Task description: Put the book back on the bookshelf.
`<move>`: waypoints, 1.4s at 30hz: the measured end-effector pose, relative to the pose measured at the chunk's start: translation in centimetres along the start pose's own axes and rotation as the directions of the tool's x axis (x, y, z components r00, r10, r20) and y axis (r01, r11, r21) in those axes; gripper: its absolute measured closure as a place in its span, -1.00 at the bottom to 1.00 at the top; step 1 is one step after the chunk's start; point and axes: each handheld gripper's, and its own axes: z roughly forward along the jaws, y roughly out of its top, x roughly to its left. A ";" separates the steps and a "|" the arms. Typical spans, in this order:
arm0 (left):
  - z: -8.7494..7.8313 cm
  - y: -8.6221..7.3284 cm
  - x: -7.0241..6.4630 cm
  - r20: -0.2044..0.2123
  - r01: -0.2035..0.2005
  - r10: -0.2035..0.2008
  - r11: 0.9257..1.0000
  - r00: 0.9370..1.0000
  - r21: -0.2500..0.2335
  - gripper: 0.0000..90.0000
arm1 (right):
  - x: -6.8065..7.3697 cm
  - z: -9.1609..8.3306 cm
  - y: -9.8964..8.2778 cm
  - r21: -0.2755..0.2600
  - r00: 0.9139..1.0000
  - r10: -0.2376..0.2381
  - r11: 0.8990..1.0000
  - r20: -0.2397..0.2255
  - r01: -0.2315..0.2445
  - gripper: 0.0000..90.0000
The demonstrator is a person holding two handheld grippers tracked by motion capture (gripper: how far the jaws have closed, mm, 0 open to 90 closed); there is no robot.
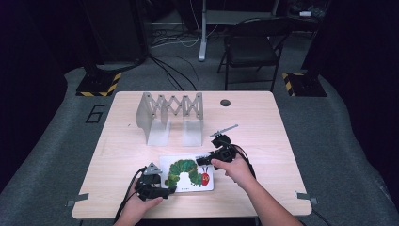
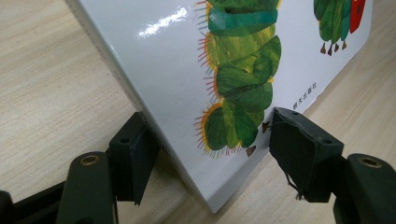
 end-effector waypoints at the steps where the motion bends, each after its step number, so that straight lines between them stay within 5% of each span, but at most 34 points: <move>1: 0.0 0.0 -0.1 0.001 0.002 -0.002 1.000 1.000 0.000 -0.25 | 0.1 -0.1 0.0 0.001 1.000 0.004 1.000 -0.002 -0.004 0.00; 24: -0.3 -0.5 -0.6 -0.034 -0.091 0.090 0.996 0.995 -0.017 -0.21 | 1.6 -1.1 -1.3 -0.031 0.998 -0.065 0.997 0.025 0.066 0.02; 42: -1.2 -0.3 -0.6 -0.031 -0.078 0.078 0.997 0.997 -0.011 -0.01 | 2.2 -1.8 -1.5 -0.034 0.992 -0.125 0.991 0.034 0.126 0.19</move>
